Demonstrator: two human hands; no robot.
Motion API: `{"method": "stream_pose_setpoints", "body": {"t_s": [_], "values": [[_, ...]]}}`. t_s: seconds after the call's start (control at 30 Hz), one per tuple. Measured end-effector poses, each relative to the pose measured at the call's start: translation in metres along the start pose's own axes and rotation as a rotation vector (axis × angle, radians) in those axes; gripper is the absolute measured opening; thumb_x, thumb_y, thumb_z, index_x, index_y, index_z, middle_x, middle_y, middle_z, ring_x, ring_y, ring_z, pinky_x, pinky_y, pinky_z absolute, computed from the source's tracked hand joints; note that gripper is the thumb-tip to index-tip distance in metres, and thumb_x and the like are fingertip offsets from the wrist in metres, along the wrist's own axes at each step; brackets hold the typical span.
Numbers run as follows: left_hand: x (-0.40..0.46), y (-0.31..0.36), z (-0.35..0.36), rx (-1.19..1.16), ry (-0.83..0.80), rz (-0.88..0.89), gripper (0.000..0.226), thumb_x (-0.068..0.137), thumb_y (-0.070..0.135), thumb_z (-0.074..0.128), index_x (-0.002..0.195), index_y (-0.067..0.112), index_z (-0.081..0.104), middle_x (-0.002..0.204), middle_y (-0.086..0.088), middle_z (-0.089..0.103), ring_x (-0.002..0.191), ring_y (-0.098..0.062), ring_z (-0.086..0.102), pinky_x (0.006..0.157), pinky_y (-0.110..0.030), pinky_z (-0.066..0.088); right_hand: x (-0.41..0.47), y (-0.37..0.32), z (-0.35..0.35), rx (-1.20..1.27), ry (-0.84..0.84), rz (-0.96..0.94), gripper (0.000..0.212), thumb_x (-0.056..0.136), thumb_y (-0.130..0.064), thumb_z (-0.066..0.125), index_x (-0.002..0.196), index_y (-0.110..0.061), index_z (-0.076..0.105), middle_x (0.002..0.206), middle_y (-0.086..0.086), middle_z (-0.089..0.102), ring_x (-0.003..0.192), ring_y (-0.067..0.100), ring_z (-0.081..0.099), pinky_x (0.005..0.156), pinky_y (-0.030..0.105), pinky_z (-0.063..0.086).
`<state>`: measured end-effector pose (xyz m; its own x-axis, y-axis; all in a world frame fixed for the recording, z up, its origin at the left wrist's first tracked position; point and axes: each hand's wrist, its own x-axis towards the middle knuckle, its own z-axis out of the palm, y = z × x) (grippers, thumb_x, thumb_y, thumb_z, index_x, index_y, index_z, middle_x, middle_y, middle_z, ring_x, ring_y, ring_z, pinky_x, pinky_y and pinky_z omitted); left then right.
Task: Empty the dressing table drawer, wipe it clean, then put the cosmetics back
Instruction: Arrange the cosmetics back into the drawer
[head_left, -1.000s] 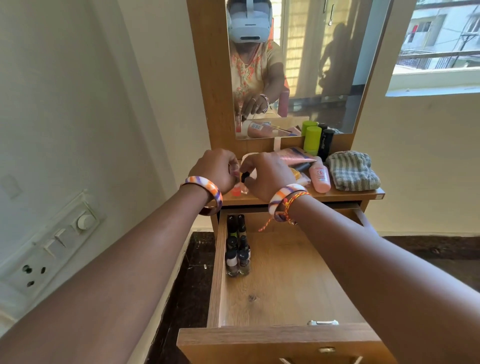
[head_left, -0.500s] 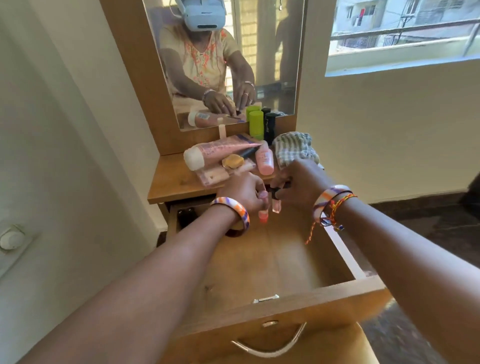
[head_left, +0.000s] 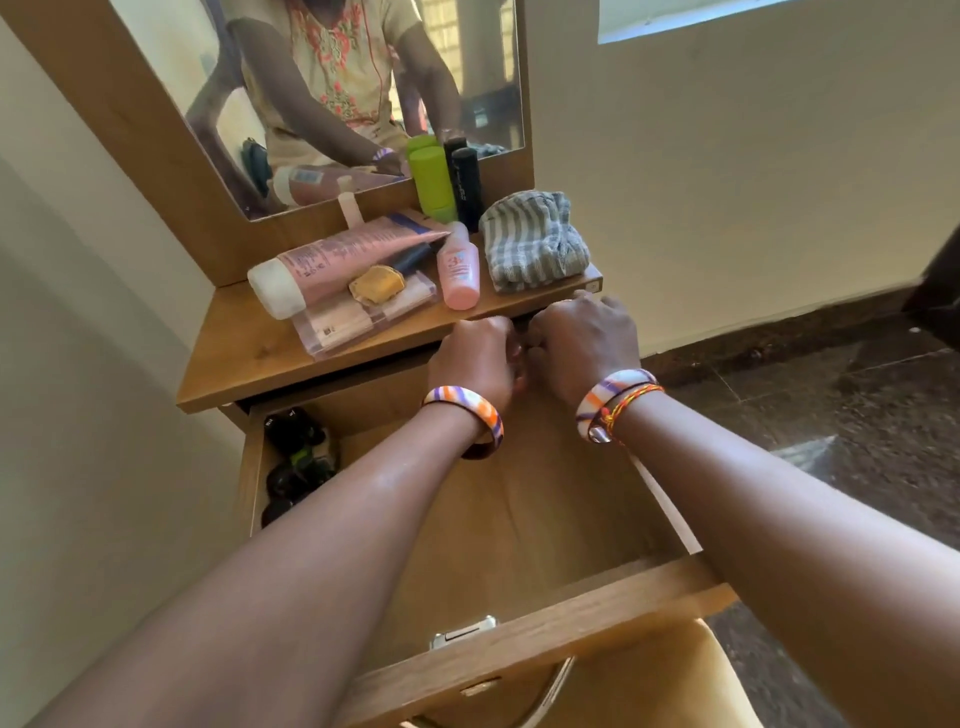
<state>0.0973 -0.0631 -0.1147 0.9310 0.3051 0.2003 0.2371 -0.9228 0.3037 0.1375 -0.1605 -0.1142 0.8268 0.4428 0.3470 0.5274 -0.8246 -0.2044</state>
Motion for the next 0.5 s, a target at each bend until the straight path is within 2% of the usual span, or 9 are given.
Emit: {"method": "stream_pose_setpoints", "body": {"t_s": [0.23,0.4,0.5], "values": [[0.0,0.002,0.01,0.072,0.01,0.029,0.018,0.09,0.017,0.057,0.107,0.011,0.058,0.102,-0.014,0.068,0.094,-0.035,0.065,0.075,-0.041,0.056,0.001,0.004,0.006,-0.053,-0.025,0.031,0.018,0.09,-0.023,0.053,0.093,-0.017,0.071,0.095,0.007,0.07,0.098,0.023,0.06,0.086,0.032,0.038],[-0.002,0.001,0.016,0.069,0.045,0.028,0.017,0.093,0.018,0.054,0.109,0.012,0.055,0.102,-0.013,0.068,0.094,-0.033,0.065,0.065,-0.035,0.047,0.002,0.004,0.01,-0.095,-0.098,0.008,0.017,0.09,-0.021,0.053,0.088,-0.017,0.069,0.096,0.007,0.069,0.102,0.024,0.056,0.086,0.032,0.036],[-0.003,-0.002,0.02,0.055,0.065,0.031,0.016,0.094,0.017,0.053,0.109,0.012,0.055,0.102,-0.013,0.068,0.092,-0.032,0.066,0.067,-0.035,0.051,0.001,0.003,0.011,-0.115,-0.115,-0.016,0.017,0.091,-0.018,0.052,0.091,-0.016,0.069,0.097,0.007,0.069,0.104,0.025,0.055,0.088,0.033,0.037]]}}
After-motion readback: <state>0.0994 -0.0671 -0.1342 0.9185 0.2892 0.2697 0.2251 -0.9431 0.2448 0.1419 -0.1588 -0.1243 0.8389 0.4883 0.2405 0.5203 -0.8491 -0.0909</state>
